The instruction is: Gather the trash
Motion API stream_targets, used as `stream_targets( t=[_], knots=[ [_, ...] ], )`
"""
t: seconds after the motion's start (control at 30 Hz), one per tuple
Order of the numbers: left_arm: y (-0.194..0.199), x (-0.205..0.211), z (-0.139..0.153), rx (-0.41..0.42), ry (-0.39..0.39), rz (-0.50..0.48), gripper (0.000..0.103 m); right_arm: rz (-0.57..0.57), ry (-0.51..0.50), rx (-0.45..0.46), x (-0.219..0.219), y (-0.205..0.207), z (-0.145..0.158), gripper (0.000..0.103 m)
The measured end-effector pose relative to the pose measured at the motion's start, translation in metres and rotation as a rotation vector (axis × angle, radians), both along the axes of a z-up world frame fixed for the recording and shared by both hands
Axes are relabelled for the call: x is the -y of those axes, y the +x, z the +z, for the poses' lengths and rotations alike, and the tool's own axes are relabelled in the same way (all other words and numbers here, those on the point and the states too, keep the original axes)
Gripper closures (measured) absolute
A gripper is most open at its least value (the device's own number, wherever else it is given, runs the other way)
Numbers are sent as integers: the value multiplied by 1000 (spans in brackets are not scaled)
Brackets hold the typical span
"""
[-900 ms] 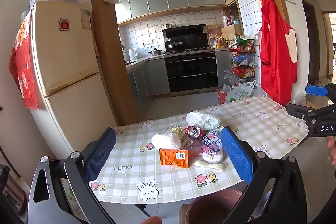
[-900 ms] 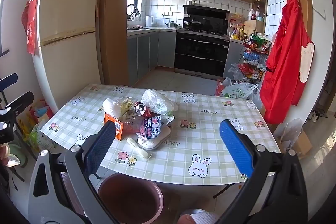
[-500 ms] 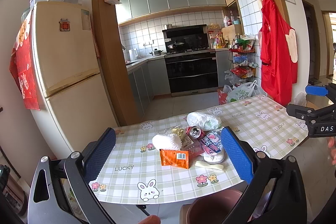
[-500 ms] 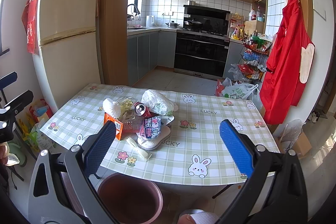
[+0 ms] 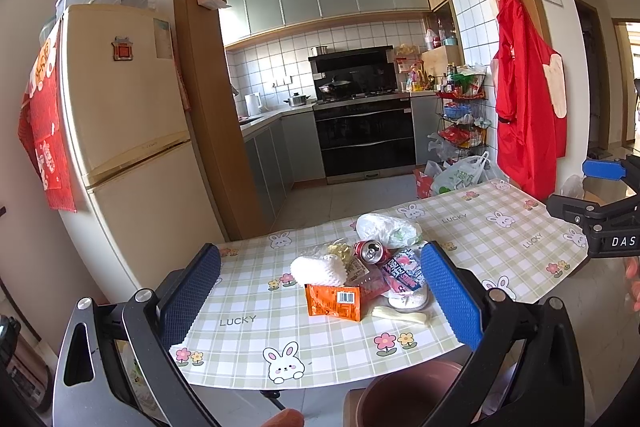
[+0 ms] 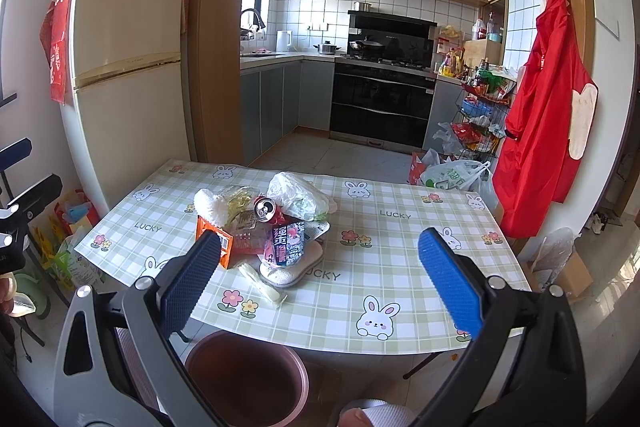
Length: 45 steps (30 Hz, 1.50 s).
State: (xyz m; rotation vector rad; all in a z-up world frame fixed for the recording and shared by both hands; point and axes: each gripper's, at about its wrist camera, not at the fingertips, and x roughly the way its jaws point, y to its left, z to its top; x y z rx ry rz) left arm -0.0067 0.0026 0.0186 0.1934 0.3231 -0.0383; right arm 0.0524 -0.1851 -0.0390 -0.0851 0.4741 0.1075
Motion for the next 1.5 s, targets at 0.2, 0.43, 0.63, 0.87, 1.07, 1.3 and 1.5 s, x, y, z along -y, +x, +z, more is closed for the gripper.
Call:
stream_targets(
  t=[0.2,0.43,0.63,0.87,1.07,1.3,1.5],
  knots=[
    [0,1,0,-1,1,1,5,0,-2,0,0,-1,0,6],
    [0,2,-1,1,1,1,5,1,-2,-1,0,-1,-2,6],
    [0,2,-1,0,1,2,5,0,-2,-3,3,-1,0,6],
    [2,-1,-3,-4,1,6,5,0,-1,-5,5,1,-5,6],
    [2,-2,-3,-4,1,6,5,-1,-3,-5,5,1,-5,6],
    [2,-2,-4,-4,-1,6,5,0,-2,-6,5,1,-5,6],
    [7,-7,-11,-17,-39,8,5,-4,-6,-16,5,-3,-13,6]
  ],
)
